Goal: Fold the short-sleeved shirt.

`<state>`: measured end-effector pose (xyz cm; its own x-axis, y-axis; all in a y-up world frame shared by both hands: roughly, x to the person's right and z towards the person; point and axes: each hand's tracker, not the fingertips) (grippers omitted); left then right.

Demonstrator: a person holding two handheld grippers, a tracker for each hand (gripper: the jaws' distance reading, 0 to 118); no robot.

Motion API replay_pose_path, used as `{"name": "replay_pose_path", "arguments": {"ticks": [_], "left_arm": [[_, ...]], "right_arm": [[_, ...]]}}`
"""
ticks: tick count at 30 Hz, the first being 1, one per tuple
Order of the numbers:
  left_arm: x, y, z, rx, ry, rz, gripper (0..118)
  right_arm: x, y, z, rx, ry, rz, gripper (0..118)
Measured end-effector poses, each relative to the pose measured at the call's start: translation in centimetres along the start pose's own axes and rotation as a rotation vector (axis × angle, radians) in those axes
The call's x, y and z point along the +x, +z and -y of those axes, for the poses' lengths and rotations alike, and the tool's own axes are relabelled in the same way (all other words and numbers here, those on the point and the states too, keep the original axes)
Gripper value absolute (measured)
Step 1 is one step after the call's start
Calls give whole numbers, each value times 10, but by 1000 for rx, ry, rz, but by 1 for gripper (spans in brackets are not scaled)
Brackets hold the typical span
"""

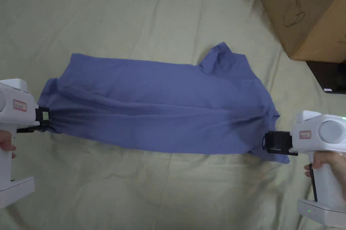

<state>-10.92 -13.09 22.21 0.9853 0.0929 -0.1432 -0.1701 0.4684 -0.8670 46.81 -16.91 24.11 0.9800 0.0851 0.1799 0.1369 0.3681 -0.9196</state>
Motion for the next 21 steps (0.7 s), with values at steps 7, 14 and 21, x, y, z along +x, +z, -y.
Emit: {"name": "replay_pose_path", "arguments": {"ticks": [7,14,21], "left_arm": [[-2,-2,2,-20,8,-23,2],[-11,23,-3,8,51,-8,2],[-34,82,42,58,119,46,2]], "right_arm": [[3,-21,8,-18,-120,-127,7],[28,34,5,46,-121,-216,7],[57,104,46,100,-99,-283,7]]}}
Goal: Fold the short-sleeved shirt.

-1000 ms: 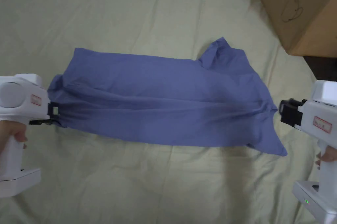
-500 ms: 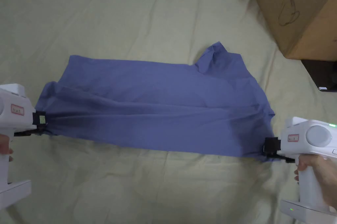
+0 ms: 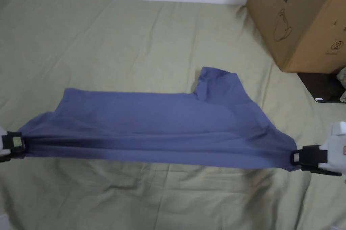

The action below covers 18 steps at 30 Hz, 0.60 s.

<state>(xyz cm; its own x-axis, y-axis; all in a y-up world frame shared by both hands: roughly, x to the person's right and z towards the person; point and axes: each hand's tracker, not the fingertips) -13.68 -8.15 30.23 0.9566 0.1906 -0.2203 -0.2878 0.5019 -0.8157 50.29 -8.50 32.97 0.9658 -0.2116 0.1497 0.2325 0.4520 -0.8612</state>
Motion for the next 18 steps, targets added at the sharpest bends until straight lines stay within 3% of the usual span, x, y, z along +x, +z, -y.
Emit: {"name": "replay_pose_path", "arguments": {"ticks": [5,6,7,8,9,10,11,12,14,18], "left_arm": [[-23,3,68,-104,63,-5,3],[-27,-3,80,-139,68,-18,10],[-29,-8,89,-164,73,-29,24],[-31,-12,96,-175,76,-67,50],[-33,-14,101,-179,60,-107,67],[-34,-15,102,-177,40,-141,79],[-35,-13,102,-162,24,-157,92],[-37,-8,98,-136,20,-167,97],[-38,8,84,-26,28,-152,99],[-11,56,54,271,-42,-94,100]], "right_arm": [[8,-7,53,-62,0,34,8],[7,-10,62,-73,4,47,10],[6,-13,69,-74,11,48,20],[4,-14,73,-80,22,50,54],[4,-15,76,-79,33,57,85],[2,-12,76,-68,48,75,103],[1,-8,74,-66,80,109,105],[0,-4,70,-69,116,149,105],[-5,15,59,13,149,217,105],[-30,68,36,356,173,207,105]]}}
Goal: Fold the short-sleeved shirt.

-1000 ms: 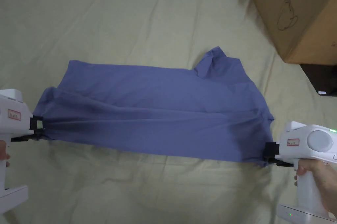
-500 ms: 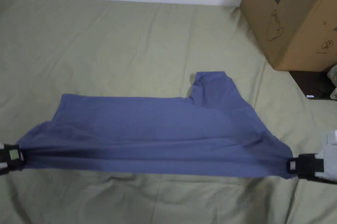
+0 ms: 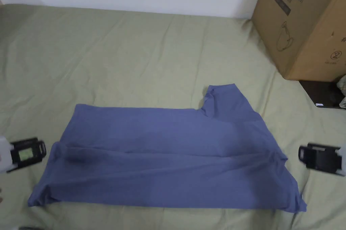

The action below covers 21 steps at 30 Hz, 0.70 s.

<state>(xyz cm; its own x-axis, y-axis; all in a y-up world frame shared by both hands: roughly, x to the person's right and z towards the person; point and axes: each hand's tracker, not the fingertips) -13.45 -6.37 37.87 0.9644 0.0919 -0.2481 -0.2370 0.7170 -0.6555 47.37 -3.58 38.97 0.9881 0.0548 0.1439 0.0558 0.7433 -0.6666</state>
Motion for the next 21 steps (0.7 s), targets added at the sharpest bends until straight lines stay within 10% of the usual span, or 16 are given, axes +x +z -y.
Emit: {"name": "replay_pose_path", "arguments": {"ticks": [8,10,12,21], "left_arm": [[75,48,-26,472,-189,-6,93],[85,51,-26,491,-169,64,61],[93,47,-26,473,-165,85,12],[107,31,-26,420,-211,143,0]], "right_arm": [[-59,55,-28,472,9,-9,96],[-72,57,-26,492,18,-33,65],[-84,55,-25,501,21,-37,0],[-105,27,-29,469,46,-95,0]]}}
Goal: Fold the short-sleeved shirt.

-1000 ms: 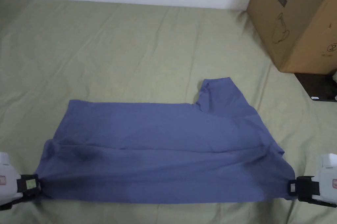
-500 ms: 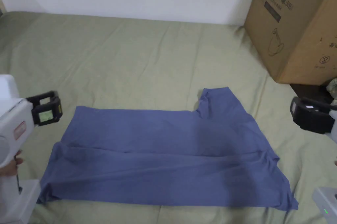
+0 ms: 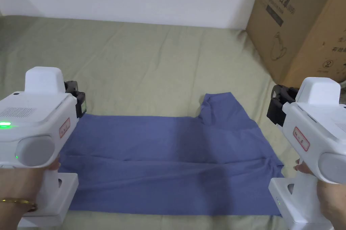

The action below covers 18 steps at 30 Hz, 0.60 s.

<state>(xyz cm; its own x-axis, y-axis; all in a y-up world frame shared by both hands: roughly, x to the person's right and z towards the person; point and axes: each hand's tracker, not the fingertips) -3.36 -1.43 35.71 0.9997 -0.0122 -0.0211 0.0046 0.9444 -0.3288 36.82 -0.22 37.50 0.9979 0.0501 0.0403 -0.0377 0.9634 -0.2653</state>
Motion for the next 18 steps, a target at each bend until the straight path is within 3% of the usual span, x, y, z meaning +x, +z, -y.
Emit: {"name": "replay_pose_path", "arguments": {"ticks": [6,10,14,15,18], "left_arm": [[-20,-50,-15,-127,96,44,0],[-42,-113,-25,-298,163,55,11],[-50,-183,-15,-520,105,10,111],[-51,-199,-9,-558,89,-5,118],[-56,-239,12,-663,51,-11,118]], "right_arm": [[-4,-15,-3,-17,-29,-9,0],[-5,-31,-7,-27,-35,-13,0],[-5,-51,-10,-47,-23,-10,0],[-5,-56,-9,-54,-21,-11,0],[-4,-71,-7,-75,-9,-9,0]]}}
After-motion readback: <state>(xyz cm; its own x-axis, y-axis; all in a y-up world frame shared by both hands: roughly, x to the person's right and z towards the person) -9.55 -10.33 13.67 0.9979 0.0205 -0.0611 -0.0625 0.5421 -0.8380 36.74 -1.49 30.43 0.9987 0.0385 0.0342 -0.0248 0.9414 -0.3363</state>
